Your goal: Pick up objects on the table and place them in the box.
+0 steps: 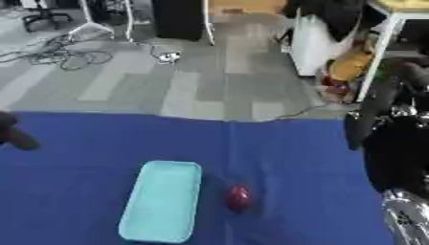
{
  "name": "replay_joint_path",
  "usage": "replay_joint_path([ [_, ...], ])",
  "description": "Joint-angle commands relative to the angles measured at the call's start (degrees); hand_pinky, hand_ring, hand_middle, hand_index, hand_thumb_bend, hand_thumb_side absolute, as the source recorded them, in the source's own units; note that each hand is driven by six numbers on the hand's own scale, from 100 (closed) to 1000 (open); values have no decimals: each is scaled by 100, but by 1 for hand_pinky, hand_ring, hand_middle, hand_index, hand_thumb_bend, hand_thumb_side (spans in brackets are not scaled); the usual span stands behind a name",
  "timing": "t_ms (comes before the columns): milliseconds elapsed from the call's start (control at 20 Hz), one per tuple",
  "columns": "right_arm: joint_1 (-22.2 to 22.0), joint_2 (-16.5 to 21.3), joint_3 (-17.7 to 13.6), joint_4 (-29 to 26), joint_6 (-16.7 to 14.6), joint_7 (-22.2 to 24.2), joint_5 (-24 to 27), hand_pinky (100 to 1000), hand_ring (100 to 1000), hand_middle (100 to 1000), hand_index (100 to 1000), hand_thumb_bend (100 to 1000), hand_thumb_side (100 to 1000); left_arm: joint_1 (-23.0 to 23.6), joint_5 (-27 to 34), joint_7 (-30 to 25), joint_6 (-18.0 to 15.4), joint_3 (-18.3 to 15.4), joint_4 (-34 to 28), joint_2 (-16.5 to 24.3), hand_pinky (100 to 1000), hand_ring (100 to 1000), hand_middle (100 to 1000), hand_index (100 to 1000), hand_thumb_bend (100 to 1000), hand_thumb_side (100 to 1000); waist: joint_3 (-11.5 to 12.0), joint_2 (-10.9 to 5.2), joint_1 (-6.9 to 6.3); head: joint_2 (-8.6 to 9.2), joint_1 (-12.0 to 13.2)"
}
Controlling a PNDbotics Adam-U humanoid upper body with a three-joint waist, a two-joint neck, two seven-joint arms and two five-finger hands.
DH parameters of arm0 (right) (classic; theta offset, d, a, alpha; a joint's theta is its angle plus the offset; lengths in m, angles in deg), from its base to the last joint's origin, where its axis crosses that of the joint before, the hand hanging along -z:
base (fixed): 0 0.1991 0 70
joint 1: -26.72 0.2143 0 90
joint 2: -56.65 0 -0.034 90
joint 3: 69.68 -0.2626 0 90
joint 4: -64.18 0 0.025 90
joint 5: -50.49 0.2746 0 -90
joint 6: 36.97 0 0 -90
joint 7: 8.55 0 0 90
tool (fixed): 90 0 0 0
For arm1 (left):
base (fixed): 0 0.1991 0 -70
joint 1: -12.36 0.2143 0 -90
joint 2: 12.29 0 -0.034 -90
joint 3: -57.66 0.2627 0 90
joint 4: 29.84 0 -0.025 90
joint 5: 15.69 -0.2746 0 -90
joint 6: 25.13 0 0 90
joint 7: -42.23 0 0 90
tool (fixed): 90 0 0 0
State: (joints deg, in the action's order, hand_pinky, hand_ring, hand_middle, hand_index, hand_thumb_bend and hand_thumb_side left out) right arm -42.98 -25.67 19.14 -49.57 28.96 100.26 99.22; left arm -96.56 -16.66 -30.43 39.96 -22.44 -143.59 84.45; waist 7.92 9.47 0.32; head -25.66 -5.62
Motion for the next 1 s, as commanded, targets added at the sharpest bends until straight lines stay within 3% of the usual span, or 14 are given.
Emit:
replay_joint_path([
  [50, 62, 120, -17, -84, -10, 33, -24, 225, 382, 507, 801, 100, 1000, -72, -17, 4, 20, -20, -84, 148, 461, 492, 612, 734, 436, 814, 8, -88, -3, 17, -52],
  [750, 42, 134, -38, -84, -32, 52, -59, 231, 388, 515, 803, 100, 1000, -74, -18, -1, 15, -25, -84, 141, 462, 493, 613, 734, 436, 815, 27, -96, -8, 17, -48],
  [850, -6, 213, -149, -84, -163, 18, -295, 245, 400, 534, 806, 112, 1000, -65, -16, 10, 21, -39, -84, 123, 463, 494, 614, 734, 435, 815, 59, -110, -25, 40, 2],
  [1000, -65, 482, -320, -84, -525, -98, -1218, 263, 422, 573, 813, 160, 1000, -68, -14, 19, 23, -48, -84, 102, 463, 494, 614, 734, 435, 815, 95, -121, -37, 33, 17],
])
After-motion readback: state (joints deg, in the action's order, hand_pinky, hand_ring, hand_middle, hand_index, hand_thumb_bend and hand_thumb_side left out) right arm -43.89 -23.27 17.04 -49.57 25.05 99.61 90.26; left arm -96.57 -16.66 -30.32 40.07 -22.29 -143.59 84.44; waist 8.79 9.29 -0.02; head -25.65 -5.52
